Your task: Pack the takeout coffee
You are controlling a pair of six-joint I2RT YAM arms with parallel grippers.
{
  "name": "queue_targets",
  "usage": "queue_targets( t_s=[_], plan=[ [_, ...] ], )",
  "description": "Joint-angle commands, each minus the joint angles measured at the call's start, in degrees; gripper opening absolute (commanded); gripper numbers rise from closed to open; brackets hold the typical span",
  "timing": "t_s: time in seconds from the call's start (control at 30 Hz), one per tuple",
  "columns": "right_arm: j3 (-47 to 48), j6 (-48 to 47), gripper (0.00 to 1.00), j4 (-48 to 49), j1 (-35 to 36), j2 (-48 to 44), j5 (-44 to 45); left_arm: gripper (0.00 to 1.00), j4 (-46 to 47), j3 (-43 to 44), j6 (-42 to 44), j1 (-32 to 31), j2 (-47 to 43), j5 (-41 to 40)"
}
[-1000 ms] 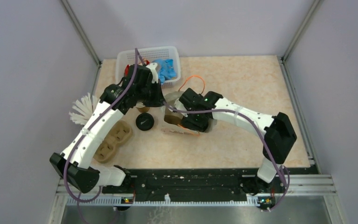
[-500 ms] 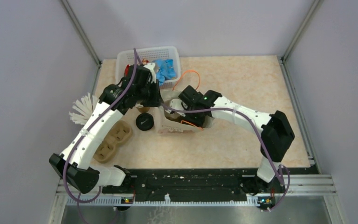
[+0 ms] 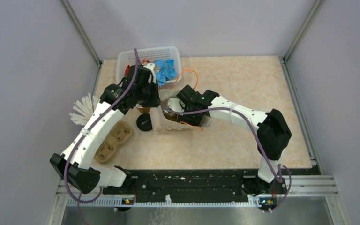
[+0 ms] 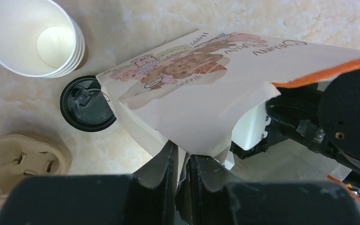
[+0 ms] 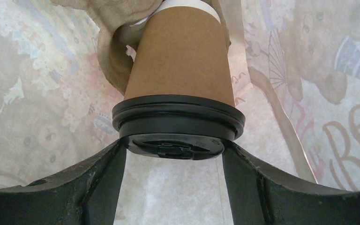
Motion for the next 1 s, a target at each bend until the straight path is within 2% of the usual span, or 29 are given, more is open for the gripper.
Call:
queue_targets(
  t_s=[0.0, 0.33, 0.63, 0.7, 0.8, 0.97],
  plan=[
    [0.6, -0.2, 0.69, -5.9, 0.9, 4.0, -2.3, 0.19, 4.1, -0.3, 2.7, -0.1, 0.3, 6.9],
    [-0.1, 8.1, 0.69, -17.1, 5.2, -1.3, -0.9, 0.15, 4.4, 1.7, 5.7, 0.1, 3.3, 24.8],
    [-2.3, 14.4, 0.71, -22.3, 6.9, -7.6, -2.3, 0.13, 4.6, 2.2, 4.5, 0.6, 5.5, 35.1],
    [-3.3, 14.6, 0.74, -21.0, 6.9, -8.3, -1.3, 0.14, 4.1, 2.2, 3.8, 0.5, 6.0, 34.6],
    [-5.5, 13.5, 0.77, -17.6, 6.4, -8.4, 0.9, 0.13, 2.9, 1.7, 3.2, 0.7, 6.4, 29.8],
    [-6.7, 11.7, 0.77, -12.5, 4.4, -7.9, 3.7, 0.16, 1.5, 2.1, 1.8, 0.9, 7.4, 26.5]
  ],
)
